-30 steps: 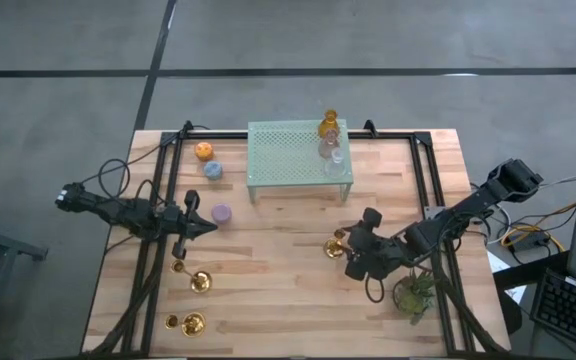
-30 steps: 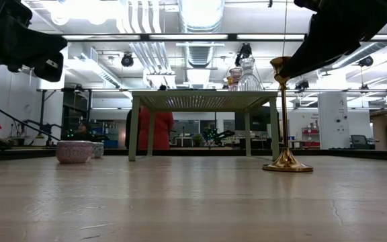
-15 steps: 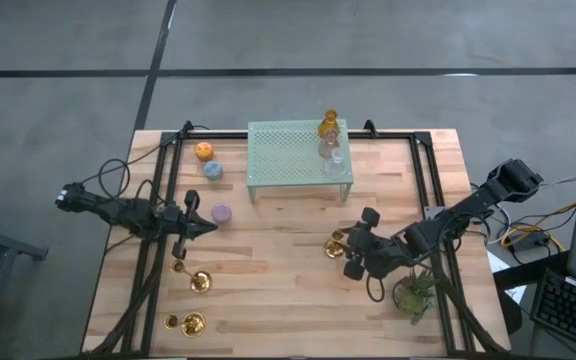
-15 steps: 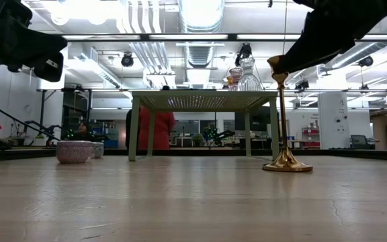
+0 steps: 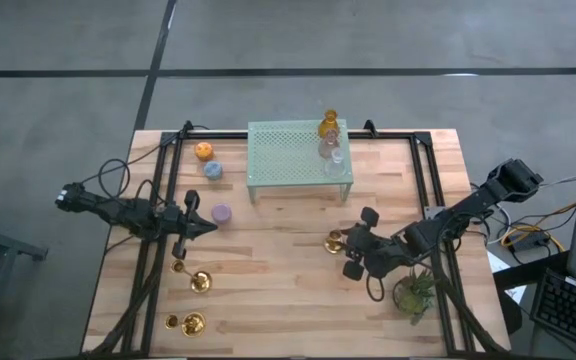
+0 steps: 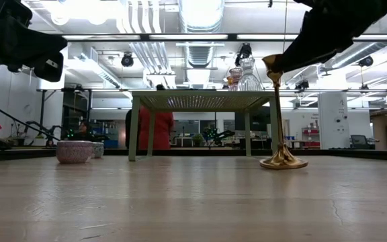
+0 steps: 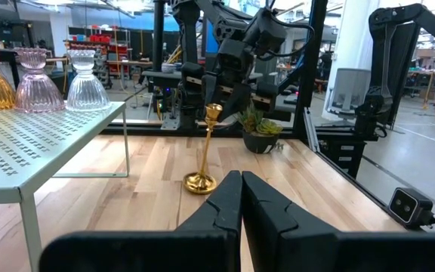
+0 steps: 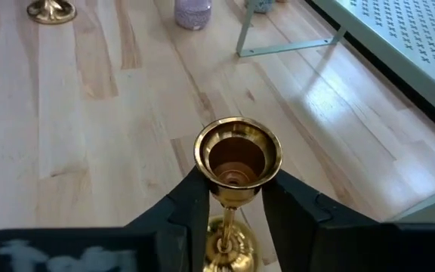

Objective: Pick & Place candle stick holders
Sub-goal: Put the top gold candle holder on the shelf

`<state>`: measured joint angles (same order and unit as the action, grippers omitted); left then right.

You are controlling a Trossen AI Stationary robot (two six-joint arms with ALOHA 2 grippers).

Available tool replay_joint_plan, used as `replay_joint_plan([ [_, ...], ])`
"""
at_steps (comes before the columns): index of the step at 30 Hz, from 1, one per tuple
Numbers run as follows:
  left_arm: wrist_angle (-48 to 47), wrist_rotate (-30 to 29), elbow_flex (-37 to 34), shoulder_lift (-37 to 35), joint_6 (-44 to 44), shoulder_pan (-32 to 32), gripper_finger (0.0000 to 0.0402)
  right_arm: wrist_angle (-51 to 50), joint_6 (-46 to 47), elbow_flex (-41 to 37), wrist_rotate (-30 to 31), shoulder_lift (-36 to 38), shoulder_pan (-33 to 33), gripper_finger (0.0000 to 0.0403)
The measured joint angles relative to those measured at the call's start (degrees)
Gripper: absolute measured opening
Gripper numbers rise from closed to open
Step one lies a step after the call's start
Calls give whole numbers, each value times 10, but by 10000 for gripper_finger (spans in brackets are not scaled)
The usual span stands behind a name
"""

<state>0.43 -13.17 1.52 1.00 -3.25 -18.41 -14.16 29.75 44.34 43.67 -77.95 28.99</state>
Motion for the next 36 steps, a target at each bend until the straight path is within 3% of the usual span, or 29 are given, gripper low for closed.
replay_joint_plan([
  [7,0,0,0,0,0,0,14,1,-1,-3,2,0,0,116],
  [23,0,0,0,0,0,0,14,91,-20,-4,13,1,-6,102],
  [36,0,0,0,0,0,0,14,85,-20,-10,-21,0,-18,65],
])
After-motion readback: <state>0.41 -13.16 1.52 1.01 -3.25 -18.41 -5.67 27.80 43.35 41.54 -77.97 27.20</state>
